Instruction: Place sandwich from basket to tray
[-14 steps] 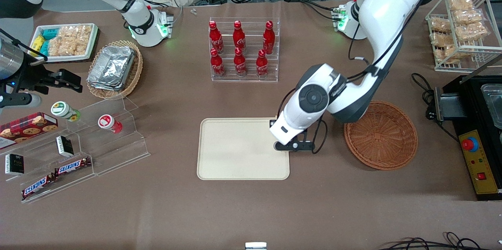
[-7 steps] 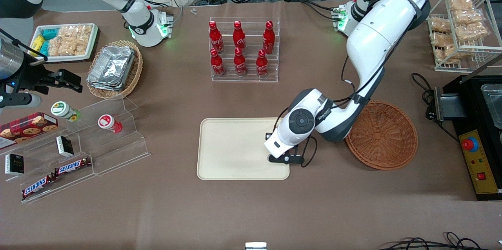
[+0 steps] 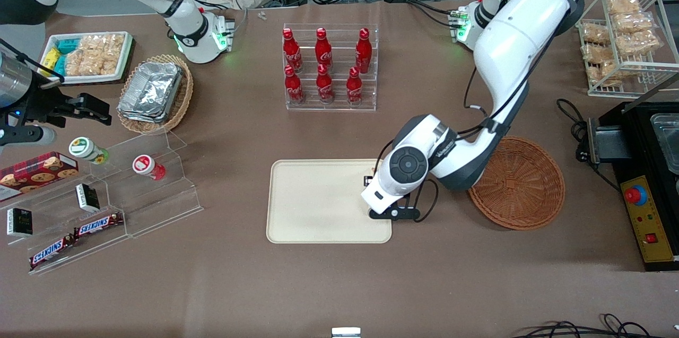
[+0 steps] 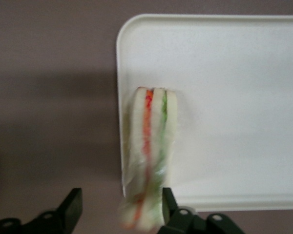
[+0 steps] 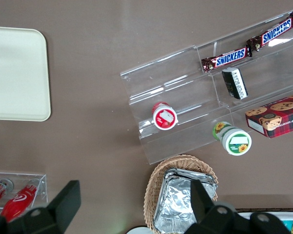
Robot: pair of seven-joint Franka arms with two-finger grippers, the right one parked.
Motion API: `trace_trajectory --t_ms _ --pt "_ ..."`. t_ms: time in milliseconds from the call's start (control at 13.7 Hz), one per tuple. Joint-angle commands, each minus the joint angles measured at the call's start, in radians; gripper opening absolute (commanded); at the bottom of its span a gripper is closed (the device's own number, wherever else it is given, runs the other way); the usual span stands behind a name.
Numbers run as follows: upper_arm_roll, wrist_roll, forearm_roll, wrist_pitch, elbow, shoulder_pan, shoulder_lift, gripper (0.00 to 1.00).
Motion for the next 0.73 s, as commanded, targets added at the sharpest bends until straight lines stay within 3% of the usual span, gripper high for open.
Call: trace_trajectory --t_ms 0,219,510,656 --pt "0.004 -0.017 0.005 -0.109 -0.024 0.033 -0.135 0.99" --pt "0.006 -0.014 -0.003 -0.299 -0.024 0.087 -0.254 0.99" --pt "0.006 0.004 -0.082 -0.437 -0.023 0.211 -0.357 1.00" --pt "0.006 0.139 -0.082 -0.479 -0.024 0.268 -0.406 1.00"
